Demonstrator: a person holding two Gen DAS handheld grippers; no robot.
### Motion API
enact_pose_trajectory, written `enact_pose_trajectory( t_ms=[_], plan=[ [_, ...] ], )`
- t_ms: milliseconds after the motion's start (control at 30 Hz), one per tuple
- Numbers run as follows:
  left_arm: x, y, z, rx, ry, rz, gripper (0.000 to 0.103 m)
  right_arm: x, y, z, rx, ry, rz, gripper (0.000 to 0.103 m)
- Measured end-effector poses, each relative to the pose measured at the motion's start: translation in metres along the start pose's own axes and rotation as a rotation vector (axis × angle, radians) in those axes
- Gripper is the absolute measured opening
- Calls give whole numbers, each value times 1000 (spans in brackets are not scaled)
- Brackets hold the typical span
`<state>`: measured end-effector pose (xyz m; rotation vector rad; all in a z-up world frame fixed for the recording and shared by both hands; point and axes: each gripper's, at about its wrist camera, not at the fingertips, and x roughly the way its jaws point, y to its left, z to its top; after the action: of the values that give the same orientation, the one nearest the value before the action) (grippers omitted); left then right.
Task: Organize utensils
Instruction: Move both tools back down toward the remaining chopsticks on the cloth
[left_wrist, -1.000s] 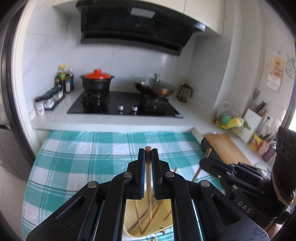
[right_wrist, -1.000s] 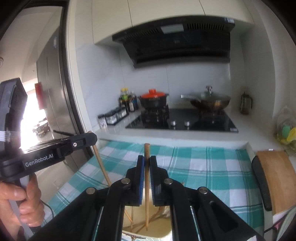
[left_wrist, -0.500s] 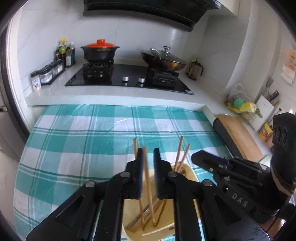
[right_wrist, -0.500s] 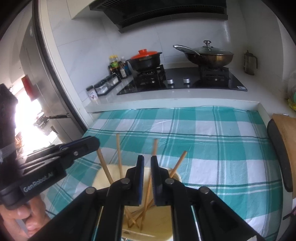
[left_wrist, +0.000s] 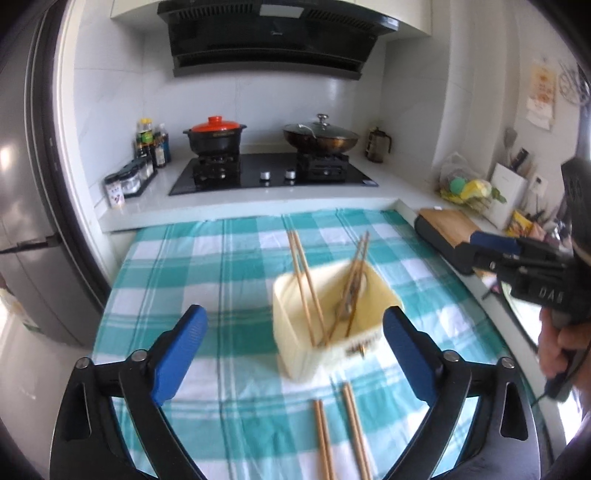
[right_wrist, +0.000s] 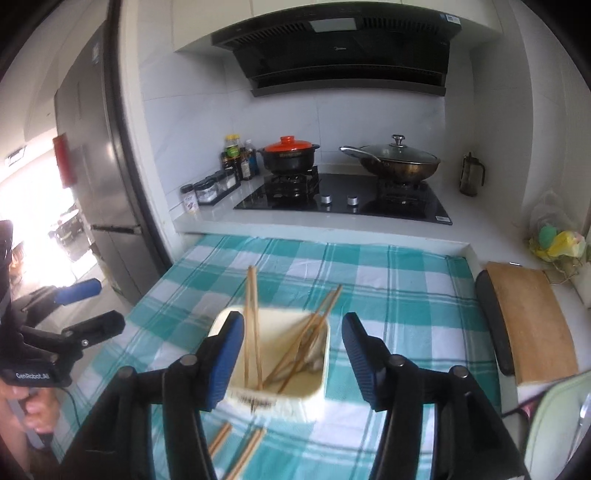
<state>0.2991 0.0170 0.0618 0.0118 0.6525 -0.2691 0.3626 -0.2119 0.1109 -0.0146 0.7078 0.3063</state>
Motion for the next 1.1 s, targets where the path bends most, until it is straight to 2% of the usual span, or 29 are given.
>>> enact_pose_trajectory(
  t_ms=[133,300,533,600,767,1100],
  plan=[
    [-16,-6,-57,-26,56,-4,98,-30,13,-43,-41,31,-7,57],
    [-20,-16,-126,-96,101,25,98,-51,32,-114,-70,46,-102,57],
    [-14,-31,-193,-144,141,57,98,-66,48,-207,26,65,-190,57],
    [-11,-35,-204,-120,152,87,98,-65,48,-228,54,71,-238,57],
    [-10,-38,-218,-98,148,124,98,-61,42,-260,97,108,-285,57],
    [-9,-36,-225,-88,143,156,98,-59,40,-277,111,133,-311,57]
  ],
)
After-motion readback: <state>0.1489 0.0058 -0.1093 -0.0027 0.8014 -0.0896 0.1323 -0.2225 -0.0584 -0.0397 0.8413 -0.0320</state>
